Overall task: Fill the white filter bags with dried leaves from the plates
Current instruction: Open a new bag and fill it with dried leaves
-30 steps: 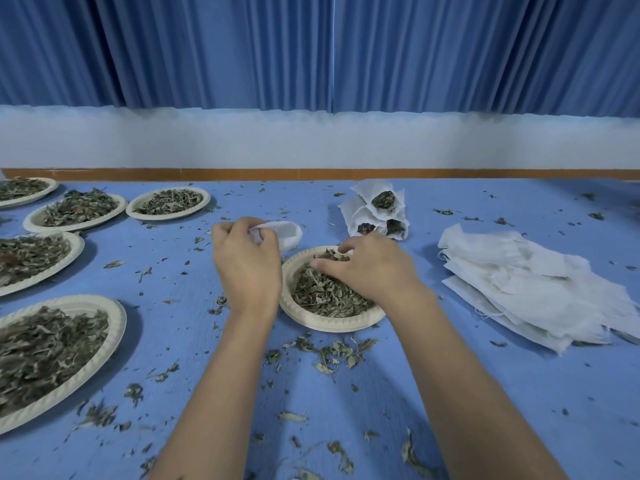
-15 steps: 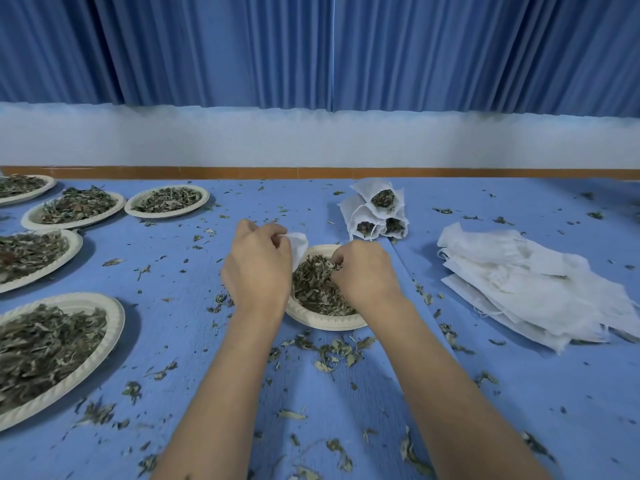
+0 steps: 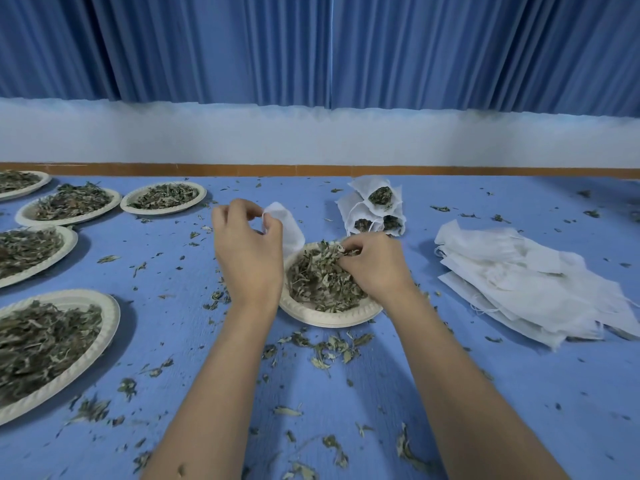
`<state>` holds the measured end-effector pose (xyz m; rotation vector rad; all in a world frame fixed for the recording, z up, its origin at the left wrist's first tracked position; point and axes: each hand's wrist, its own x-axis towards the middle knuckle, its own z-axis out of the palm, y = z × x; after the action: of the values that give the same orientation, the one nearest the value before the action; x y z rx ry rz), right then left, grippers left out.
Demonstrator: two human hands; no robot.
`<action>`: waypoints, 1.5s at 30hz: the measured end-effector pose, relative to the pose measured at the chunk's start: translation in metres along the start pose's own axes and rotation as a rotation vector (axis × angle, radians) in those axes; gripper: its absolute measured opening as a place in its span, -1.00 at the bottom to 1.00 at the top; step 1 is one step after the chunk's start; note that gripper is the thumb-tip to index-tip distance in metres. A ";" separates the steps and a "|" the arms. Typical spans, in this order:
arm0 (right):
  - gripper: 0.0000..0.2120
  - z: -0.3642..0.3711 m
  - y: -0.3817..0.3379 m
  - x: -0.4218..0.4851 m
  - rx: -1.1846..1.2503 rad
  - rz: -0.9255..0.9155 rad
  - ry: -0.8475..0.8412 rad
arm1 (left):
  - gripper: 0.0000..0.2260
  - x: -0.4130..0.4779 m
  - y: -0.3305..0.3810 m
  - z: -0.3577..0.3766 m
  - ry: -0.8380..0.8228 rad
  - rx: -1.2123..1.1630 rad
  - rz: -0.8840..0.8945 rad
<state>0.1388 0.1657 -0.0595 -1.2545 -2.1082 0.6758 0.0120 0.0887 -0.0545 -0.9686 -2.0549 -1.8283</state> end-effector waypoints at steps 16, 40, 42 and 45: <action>-0.54 -0.004 -0.012 -0.003 -0.343 -0.246 -0.353 | -0.86 0.001 -0.010 0.006 -0.088 0.030 -0.105; -0.76 -0.018 -0.002 -0.003 0.527 -0.114 -0.225 | -0.88 -0.011 0.002 0.017 -0.279 0.041 -0.104; -0.75 -0.014 0.001 -0.002 0.497 -0.090 -0.180 | -0.87 -0.010 0.004 0.018 -0.367 -0.061 -0.172; -0.74 -0.009 0.005 -0.002 0.474 -0.103 -0.121 | -0.86 -0.009 0.002 0.018 -0.477 -0.230 -0.294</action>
<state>0.1483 0.1672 -0.0572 -0.8563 -1.9312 1.1465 0.0253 0.1031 -0.0616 -1.3320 -2.4016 -2.1899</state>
